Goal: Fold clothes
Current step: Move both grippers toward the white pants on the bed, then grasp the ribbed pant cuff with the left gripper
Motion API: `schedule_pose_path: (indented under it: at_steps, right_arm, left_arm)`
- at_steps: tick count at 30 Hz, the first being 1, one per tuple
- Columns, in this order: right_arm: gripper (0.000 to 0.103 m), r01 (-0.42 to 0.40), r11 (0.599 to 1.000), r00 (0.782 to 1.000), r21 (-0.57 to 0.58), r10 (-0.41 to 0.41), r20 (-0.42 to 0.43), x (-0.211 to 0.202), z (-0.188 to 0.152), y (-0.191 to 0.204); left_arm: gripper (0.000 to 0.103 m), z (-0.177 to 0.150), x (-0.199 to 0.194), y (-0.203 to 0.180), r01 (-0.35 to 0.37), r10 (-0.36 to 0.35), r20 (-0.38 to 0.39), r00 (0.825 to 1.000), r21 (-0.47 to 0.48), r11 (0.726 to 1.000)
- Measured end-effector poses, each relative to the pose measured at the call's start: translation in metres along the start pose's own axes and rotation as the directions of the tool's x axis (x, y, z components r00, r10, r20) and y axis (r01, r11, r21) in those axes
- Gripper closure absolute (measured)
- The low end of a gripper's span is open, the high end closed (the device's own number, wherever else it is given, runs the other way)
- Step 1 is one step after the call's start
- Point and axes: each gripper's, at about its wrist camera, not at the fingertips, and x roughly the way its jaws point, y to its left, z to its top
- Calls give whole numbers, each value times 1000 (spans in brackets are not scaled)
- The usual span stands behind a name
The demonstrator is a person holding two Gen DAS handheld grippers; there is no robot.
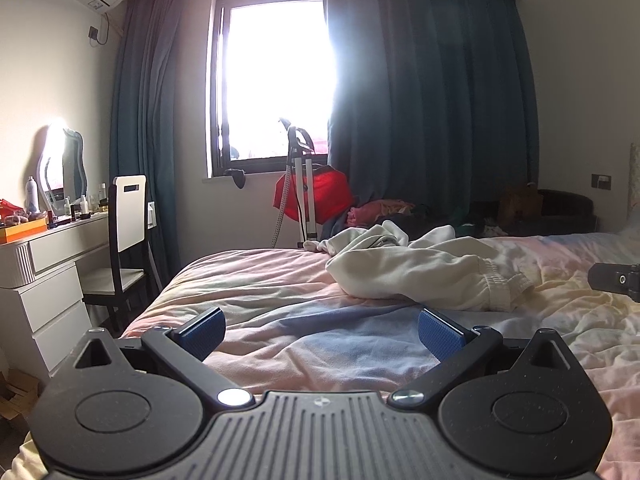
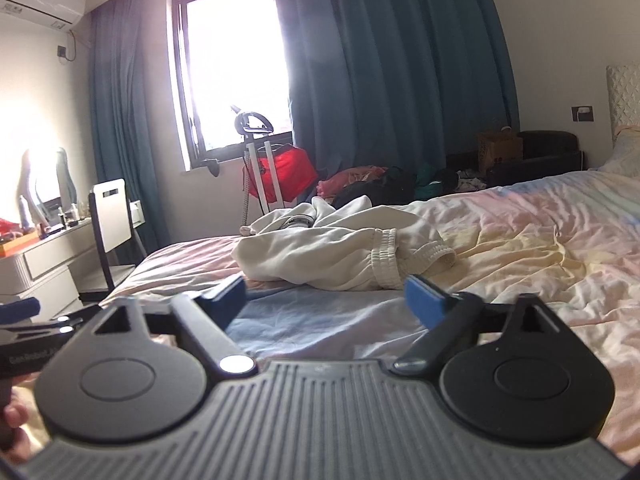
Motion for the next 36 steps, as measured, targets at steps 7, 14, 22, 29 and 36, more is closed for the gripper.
schedule_pose_path:
  at_steps: [7, 14, 22, 29, 36]
  right_arm:
    - [60, 4, 1000, 999, 25, -5, 54, 5, 26, 2]
    - [38, 37, 994, 996, 107, -46, 79, 34, 95, -35]
    - [7, 132, 950, 989, 284, -144, 21, 74, 62, -100]
    - [7, 325, 886, 945, 330, -321, -70, 108, 39, -139]
    - [7, 419, 801, 907, 428, -393, -151, 148, 11, -179]
  left_arm:
    - [0, -8, 12, -7, 100, -99, -86, 991, 7, 995]
    - [6, -17, 44, -40, 176, -158, -161, 974, 104, 979]
    - [6, -1, 143, -127, 272, -233, -179, 956, 234, 933]
    - [6, 23, 264, -242, 309, -287, -114, 951, 339, 889]
    - [18, 31, 383, -336, 208, -166, -135, 977, 407, 889]
